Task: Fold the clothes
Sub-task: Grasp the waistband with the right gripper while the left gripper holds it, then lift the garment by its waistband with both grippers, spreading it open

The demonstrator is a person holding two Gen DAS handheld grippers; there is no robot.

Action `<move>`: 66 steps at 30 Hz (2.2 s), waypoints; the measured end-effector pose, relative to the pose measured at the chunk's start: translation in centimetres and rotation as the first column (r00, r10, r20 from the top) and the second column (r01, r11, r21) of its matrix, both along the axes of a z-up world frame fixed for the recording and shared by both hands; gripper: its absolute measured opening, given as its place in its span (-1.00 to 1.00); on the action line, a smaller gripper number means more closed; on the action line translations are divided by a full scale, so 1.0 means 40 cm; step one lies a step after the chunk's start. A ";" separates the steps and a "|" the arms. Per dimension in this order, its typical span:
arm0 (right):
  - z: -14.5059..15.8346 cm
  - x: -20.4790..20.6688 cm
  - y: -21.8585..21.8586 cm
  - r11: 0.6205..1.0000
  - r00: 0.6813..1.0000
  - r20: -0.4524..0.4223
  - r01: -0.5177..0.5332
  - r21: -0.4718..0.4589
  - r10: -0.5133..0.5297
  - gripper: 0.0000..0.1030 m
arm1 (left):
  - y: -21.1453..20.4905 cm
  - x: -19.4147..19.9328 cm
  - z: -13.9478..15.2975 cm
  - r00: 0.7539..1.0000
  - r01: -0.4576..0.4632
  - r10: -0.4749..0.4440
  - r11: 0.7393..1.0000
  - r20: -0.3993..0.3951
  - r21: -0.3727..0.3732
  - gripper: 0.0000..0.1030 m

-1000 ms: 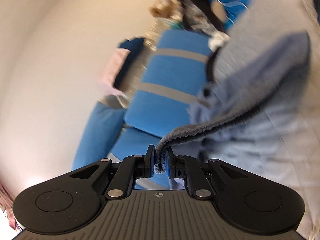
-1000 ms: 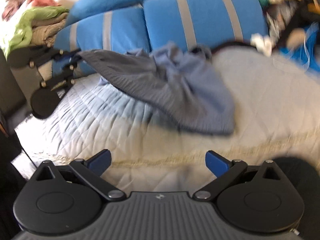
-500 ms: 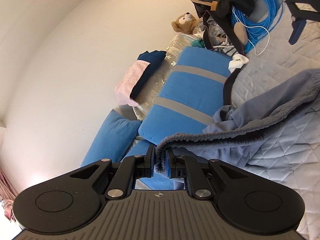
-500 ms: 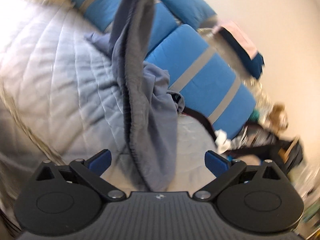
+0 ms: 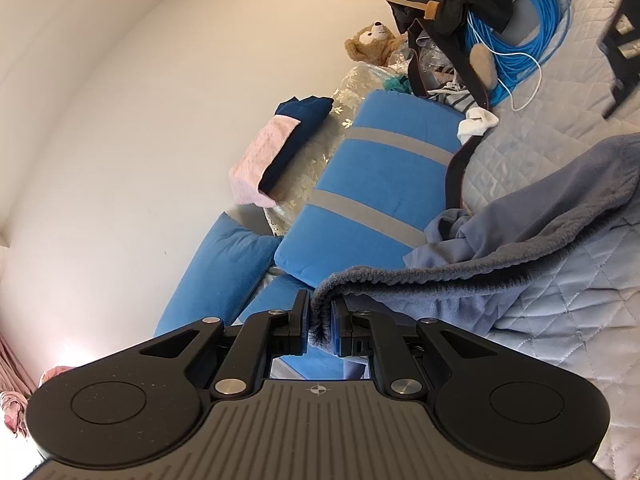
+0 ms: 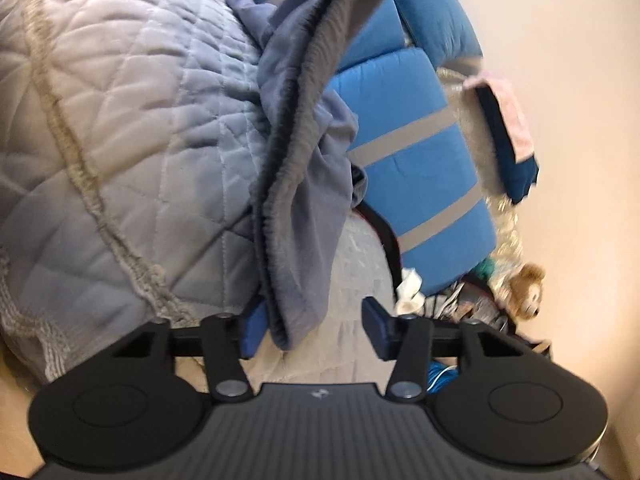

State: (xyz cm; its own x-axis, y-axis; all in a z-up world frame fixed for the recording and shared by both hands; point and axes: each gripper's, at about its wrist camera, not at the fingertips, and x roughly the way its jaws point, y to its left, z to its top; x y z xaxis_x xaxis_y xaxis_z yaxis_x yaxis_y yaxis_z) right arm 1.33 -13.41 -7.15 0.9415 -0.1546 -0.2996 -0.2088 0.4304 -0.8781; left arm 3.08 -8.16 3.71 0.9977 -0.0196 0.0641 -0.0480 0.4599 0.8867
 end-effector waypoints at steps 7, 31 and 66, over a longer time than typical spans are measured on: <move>-0.018 -0.028 0.008 0.998 0.998 0.017 -0.056 -0.039 0.057 -0.77 | 0.004 0.003 -0.002 1.000 -0.007 0.007 1.000 -0.004 -0.005 -0.80; 0.545 -0.232 -0.089 0.895 0.969 -0.026 -0.218 0.390 0.247 -1.00 | 0.166 -0.265 0.301 0.998 -0.043 0.042 0.999 0.049 0.019 -0.80; 1.368 -0.335 -0.308 0.535 0.751 -0.036 -0.436 0.724 0.660 -1.00 | 0.254 -0.453 1.139 0.959 0.079 -0.137 0.970 -0.248 -0.229 -0.81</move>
State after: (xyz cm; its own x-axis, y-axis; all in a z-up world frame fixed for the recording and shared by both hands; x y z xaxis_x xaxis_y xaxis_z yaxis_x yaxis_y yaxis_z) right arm -12.09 -25.73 47.57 0.6253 0.6964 -0.3522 -0.7804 0.5559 -0.2862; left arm -15.05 2.00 49.27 0.9728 -0.1428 -0.1824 0.2314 0.6298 0.7415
